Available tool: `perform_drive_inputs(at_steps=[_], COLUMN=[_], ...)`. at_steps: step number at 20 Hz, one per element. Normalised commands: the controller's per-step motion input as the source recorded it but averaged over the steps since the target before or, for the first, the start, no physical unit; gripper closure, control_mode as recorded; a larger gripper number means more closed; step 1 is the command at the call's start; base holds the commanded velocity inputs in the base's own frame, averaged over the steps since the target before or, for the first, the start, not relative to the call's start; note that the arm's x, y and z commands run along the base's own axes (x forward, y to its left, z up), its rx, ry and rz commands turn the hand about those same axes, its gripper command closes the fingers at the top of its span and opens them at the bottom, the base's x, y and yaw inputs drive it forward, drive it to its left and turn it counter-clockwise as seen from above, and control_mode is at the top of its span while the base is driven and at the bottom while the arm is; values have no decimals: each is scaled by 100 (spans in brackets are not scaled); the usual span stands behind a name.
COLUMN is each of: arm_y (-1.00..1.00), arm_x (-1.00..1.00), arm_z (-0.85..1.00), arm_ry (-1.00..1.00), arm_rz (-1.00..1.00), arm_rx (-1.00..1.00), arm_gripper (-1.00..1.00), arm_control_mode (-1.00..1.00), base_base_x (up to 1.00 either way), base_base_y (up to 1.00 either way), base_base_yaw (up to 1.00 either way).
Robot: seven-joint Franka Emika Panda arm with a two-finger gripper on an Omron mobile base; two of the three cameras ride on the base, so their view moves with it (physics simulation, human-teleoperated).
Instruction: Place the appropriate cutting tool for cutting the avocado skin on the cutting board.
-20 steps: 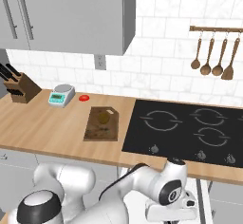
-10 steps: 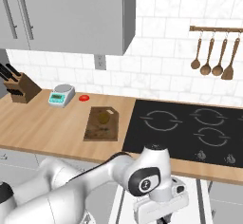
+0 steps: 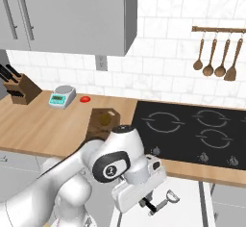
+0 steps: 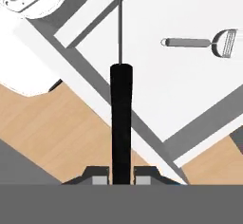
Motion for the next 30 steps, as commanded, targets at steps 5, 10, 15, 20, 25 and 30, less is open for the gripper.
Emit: perform_drive_inputs(at_steps=[5,10,15,20,25,30], arm_y=[73,72,59,51,38,24], arm_x=[70,76,80,89,96,94], arm_z=[13,21,10,0,0,-2], arm_ry=[-3,2,1,0,3,5], arm_rz=[9,15,13,8,9,9], arm_rx=[1,0,0,0,1,4], arm_gripper=[100,100,100,100,100,100], arm_control_mode=[-100,-100,-100,-100,-100,-100], base_base_x=[0,0,0,0,0,0], base_base_y=[0,0,0,0,0,0], base_base_yaw=[0,0,0,0,0,0])
